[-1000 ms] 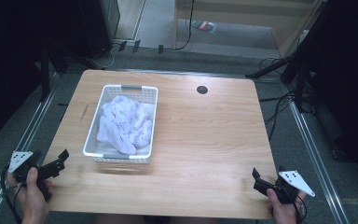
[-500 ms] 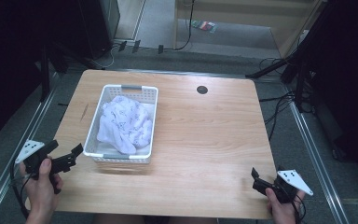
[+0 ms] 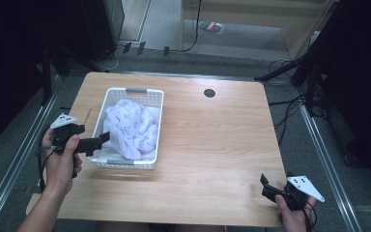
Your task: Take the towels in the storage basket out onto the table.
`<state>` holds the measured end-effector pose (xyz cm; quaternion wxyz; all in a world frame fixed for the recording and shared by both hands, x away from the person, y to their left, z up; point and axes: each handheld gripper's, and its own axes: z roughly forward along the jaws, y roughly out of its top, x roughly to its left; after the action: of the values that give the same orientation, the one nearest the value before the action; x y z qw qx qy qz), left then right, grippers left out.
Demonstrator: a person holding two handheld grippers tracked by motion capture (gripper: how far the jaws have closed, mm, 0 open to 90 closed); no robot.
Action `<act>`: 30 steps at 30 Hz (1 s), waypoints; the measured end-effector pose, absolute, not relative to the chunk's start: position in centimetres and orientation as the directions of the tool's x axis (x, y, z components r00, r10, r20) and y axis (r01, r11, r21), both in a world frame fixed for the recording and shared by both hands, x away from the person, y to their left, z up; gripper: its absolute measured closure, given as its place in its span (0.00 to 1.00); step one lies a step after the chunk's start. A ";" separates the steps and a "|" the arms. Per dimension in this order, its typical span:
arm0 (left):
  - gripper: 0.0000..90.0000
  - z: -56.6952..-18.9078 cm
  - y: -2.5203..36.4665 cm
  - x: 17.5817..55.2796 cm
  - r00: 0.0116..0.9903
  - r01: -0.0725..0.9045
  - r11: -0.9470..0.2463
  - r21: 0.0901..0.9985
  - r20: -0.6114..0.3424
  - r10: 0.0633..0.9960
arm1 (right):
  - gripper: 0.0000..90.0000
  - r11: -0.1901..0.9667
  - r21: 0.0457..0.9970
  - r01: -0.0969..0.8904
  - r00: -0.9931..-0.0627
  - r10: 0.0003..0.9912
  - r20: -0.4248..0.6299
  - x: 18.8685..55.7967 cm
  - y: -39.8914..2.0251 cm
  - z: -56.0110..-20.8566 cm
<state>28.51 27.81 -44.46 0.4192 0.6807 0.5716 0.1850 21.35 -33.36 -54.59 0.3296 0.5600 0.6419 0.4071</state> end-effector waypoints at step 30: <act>0.00 -47.6 21.6 39.8 0.201 0.892 -0.160 0.422 -0.055 0.978 | 0.02 0.038 0.888 0.458 -0.160 0.986 0.040 21.4 -33.4 -54.6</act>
<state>39.76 21.59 -47.63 0.1847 0.7527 0.6212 0.1160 21.37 -33.42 -54.60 0.3243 0.5612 0.6432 0.4077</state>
